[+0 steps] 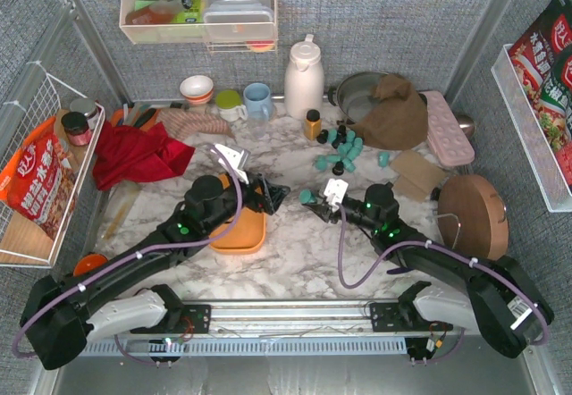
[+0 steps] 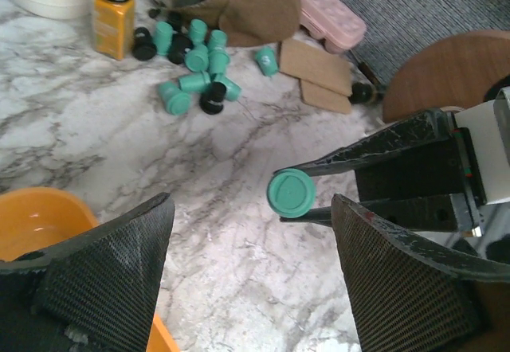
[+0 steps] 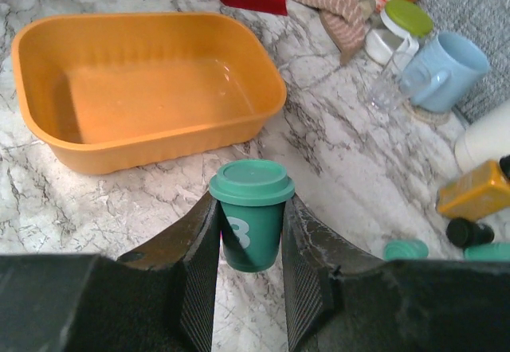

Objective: Mix the coffee capsules in the storage basket

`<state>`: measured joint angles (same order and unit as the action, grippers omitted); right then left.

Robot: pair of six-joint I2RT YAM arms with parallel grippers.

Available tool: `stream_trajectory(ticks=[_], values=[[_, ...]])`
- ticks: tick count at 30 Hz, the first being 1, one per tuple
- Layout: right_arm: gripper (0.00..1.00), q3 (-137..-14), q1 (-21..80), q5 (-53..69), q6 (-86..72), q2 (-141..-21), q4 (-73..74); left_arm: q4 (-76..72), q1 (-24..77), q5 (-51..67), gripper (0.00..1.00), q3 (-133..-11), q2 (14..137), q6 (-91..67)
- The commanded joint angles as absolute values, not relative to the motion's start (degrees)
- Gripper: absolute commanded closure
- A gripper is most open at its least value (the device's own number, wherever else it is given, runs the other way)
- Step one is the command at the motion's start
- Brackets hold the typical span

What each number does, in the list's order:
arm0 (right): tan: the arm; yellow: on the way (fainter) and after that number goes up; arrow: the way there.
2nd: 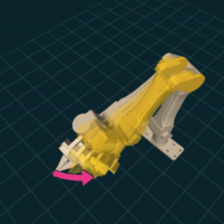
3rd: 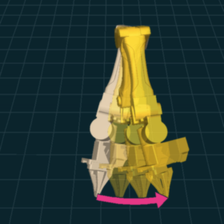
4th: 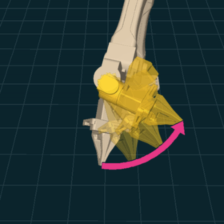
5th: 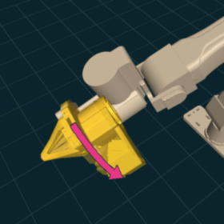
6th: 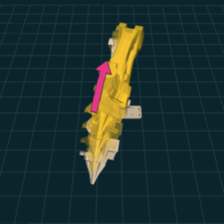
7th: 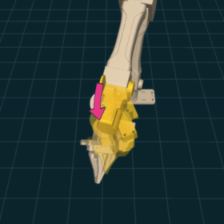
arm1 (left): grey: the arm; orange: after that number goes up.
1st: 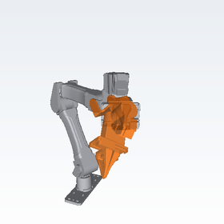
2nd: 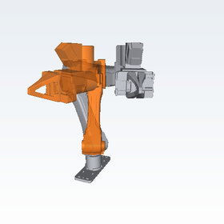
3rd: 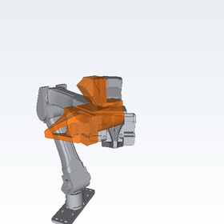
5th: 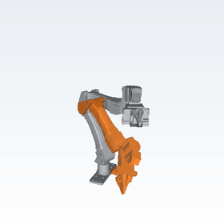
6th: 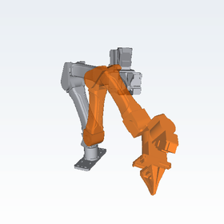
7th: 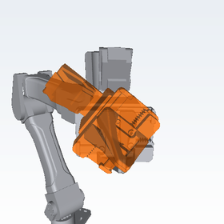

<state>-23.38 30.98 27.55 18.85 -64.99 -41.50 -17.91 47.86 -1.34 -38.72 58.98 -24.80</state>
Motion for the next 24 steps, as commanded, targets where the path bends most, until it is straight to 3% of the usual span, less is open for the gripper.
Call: stream_trajectory(ticks=[1, 15, 24], values=[[0.76, -23.38, 31.99, 30.75, 24.99, -65.62, -46.74, -19.08, 47.78, 4.86, 0.12, -38.74, 59.76, -26.84], [0.76, -23.99, 34.80, 30.85, 30.75, -64.83, -46.63, -27.32, 47.81, 14.75, 0.14, -38.22, 67.14, -33.00], [0.76, -24.52, 35.66, 30.94, 32.67, -63.99, -44.49, -28.23, 47.73, 15.50, 0.27, -38.76, 70.00, -34.42]])
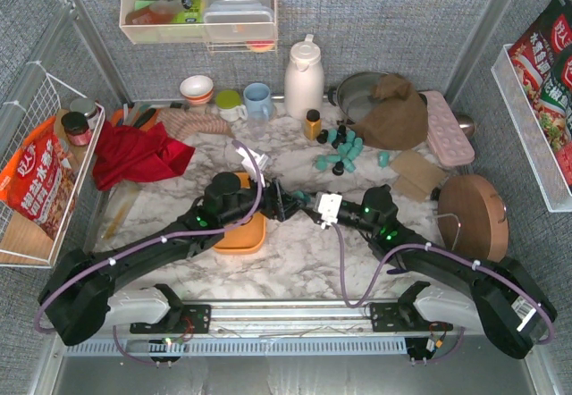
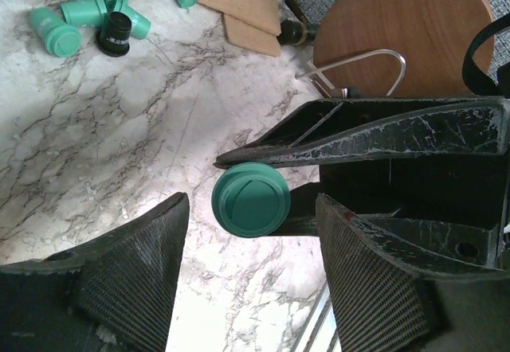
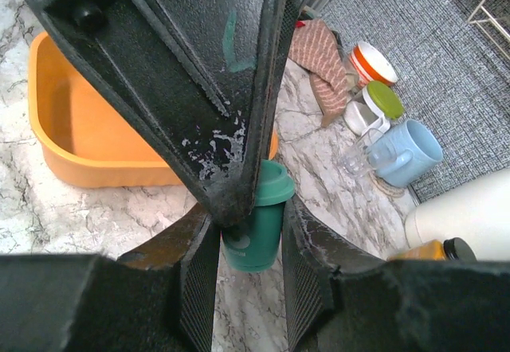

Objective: Mix the coffee capsules in the storage basket

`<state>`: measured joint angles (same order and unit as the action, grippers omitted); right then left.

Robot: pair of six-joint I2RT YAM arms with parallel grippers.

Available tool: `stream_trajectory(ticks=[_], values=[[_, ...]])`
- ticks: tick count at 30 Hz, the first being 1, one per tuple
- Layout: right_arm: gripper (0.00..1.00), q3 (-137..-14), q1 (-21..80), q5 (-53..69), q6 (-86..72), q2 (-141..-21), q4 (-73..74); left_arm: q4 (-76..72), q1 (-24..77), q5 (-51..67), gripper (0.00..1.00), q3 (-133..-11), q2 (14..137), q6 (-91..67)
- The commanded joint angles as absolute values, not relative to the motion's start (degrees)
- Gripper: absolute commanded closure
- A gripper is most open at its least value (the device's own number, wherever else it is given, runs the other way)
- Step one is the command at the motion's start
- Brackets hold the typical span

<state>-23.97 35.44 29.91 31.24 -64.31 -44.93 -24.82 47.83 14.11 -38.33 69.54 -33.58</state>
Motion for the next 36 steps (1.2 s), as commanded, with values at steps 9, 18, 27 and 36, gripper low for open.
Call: stream_trajectory(ticks=[9, 18, 27, 36], values=[[0.76, -25.56, 36.56, 31.06, 33.67, -64.24, -42.82, -28.67, 47.73, 15.24, 0.32, -38.71, 70.26, -34.79], [0.76, -26.40, 36.66, 30.33, 33.72, -64.55, -42.55, -26.96, 47.75, 16.26, 0.52, -38.91, 69.99, -33.89], [0.51, -27.95, 37.16, 28.45, 33.05, -65.19, -40.50, -26.02, 47.76, 12.78, 0.57, -38.43, 67.78, -33.87], [0.31, -28.34, 37.27, 25.06, 33.56, -63.75, -37.48, -18.96, 47.23, 3.80, 0.60, -38.67, 63.03, -31.49]])
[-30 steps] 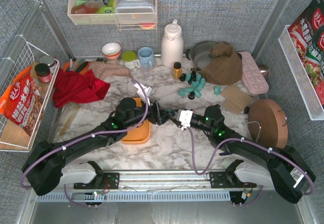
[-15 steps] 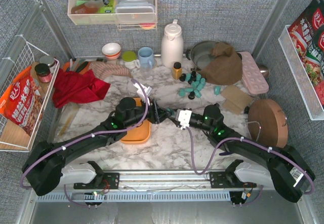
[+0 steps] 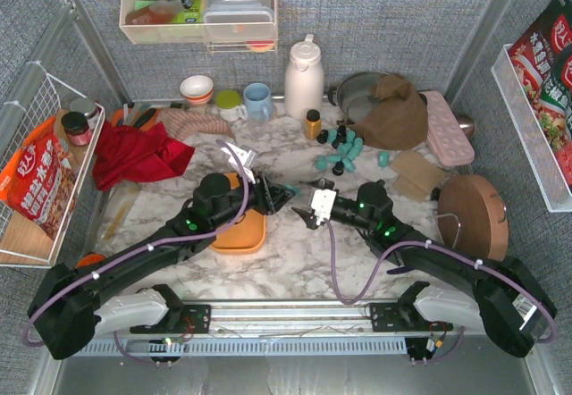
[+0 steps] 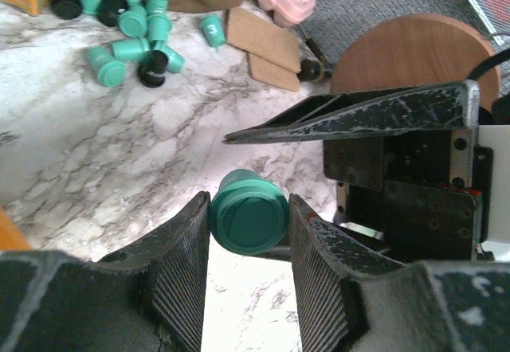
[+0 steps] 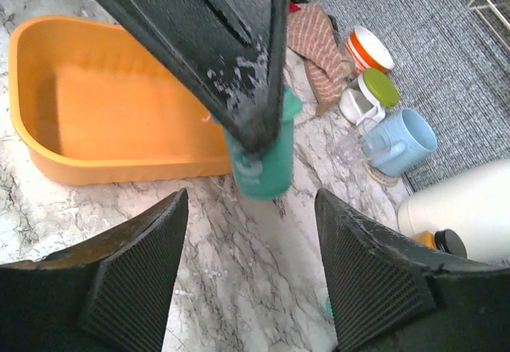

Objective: Mix the coffee capsules in the storage basket

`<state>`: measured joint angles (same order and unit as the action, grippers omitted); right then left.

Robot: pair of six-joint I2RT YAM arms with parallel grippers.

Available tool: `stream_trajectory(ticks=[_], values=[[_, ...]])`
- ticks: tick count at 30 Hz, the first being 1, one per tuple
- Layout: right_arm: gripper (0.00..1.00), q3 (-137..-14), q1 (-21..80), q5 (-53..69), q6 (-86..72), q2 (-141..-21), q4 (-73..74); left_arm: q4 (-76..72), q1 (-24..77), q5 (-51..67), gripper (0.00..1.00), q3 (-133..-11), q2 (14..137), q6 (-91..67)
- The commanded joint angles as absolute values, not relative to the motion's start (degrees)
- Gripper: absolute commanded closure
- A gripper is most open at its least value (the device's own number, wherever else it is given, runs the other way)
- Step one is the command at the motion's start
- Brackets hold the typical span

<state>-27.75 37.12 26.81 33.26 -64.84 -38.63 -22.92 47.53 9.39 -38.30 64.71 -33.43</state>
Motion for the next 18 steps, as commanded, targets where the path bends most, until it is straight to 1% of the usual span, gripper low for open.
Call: stream_trajectory(ticks=[1, 2, 3, 4, 5, 8, 13, 18], values=[[0.29, -28.34, 37.21, 24.79, 33.64, -63.35, -36.79, -17.65, 47.12, 1.98, 0.60, -38.73, 62.46, -31.17], [0.27, -28.49, 37.26, 24.33, 33.54, -62.91, -36.16, -16.08, 46.99, -0.06, 0.60, -38.81, 61.88, -30.88], [0.19, -28.67, 37.19, 23.64, 32.70, -62.52, -35.22, -14.57, 46.79, -2.79, 0.59, -38.79, 61.48, -30.75], [0.04, -28.85, 37.19, 22.46, 31.79, -62.16, -34.49, -12.85, 46.50, -5.89, 0.59, -38.85, 61.16, -30.80], [0.01, -29.13, 37.26, 21.00, 30.61, -61.80, -33.73, -10.67, 46.18, -9.81, 0.58, -38.93, 61.07, -31.09], [0.01, -30.22, 37.22, 14.80, 25.42, -60.95, -31.44, -4.55, 42.99, -17.66, 0.57, -39.60, 62.20, -32.50], [0.01, -34.23, 37.16, 0.87, 18.56, -60.70, -24.45, -3.88, 36.29, -13.95, 0.56, -40.94, 67.75, -32.78], [0.01, -37.57, 36.46, -12.73, 14.73, -63.82, -19.27, -2.03, 34.30, -11.03, 0.56, -46.37, 78.31, -31.10]])
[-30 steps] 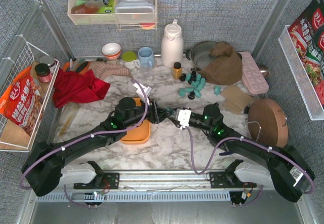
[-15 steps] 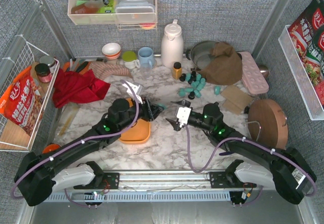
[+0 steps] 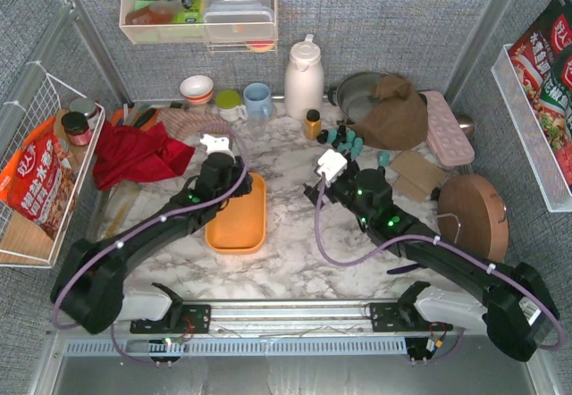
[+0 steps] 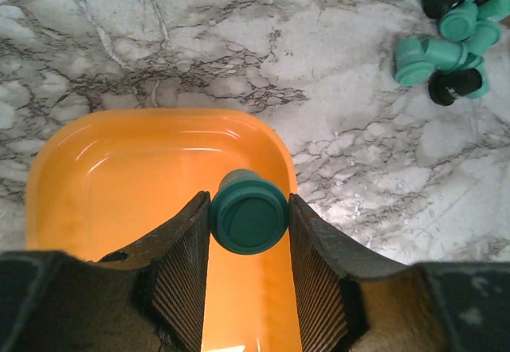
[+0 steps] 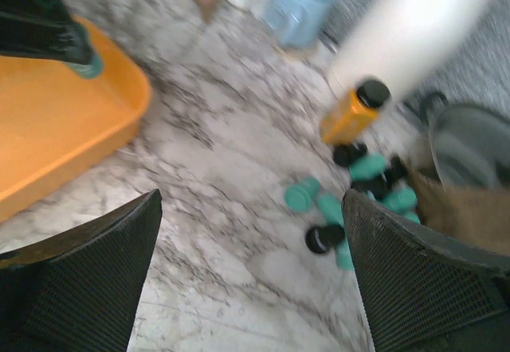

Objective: Mix the coffee capsules in the storage basket

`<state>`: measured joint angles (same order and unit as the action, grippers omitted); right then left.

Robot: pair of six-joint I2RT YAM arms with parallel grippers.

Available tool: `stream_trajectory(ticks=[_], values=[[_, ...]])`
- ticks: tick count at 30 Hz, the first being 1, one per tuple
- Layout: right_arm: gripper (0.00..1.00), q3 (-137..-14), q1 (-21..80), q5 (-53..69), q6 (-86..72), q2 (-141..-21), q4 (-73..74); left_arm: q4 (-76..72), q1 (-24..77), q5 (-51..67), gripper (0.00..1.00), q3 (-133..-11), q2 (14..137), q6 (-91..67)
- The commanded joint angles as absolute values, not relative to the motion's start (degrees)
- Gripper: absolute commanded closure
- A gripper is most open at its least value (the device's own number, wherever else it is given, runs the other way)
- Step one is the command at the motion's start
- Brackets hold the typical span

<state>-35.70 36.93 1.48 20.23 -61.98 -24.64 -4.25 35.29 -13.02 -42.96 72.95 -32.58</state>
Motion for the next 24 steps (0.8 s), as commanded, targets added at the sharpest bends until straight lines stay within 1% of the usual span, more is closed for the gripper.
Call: stream_trajectory(ticks=[1, 6, 10, 12, 14, 16, 19, 24], values=[[0.01, -38.04, 36.21, -14.75, 14.09, -64.41, -18.50, -1.10, 34.25, -10.68, 0.56, -47.86, 80.62, -30.69], [0.01, -37.83, 33.42, -20.05, 9.65, -67.70, -18.38, 4.23, 34.10, -9.52, 0.58, -55.09, 89.55, -29.42], [0.01, -39.16, 28.49, -23.03, -0.14, -73.10, -17.38, 4.33, 34.09, -8.89, 0.58, -56.29, 92.66, -29.40], [0.01, -40.25, 24.70, -22.62, -7.24, -76.14, -16.04, 3.98, 34.06, -8.54, 0.58, -56.47, 93.46, -29.63], [0.01, -42.26, 21.23, -19.16, -13.01, -79.46, -13.49, 3.86, 34.10, -8.68, 0.58, -56.52, 94.04, -29.90], [0.01, -44.20, 18.79, -15.45, -15.56, -82.90, -11.98, 3.25, 34.06, -8.42, 0.58, -56.28, 94.37, -30.05], [0.01, -45.65, 17.69, -12.78, -16.34, -86.54, -12.57, 1.78, 34.03, -8.03, 0.57, -55.46, 94.53, -30.59], [0.11, -46.36, 17.41, -12.02, -17.22, -90.02, -15.82, -0.44, 34.10, -8.14, 0.56, -54.46, 94.96, -31.29]])
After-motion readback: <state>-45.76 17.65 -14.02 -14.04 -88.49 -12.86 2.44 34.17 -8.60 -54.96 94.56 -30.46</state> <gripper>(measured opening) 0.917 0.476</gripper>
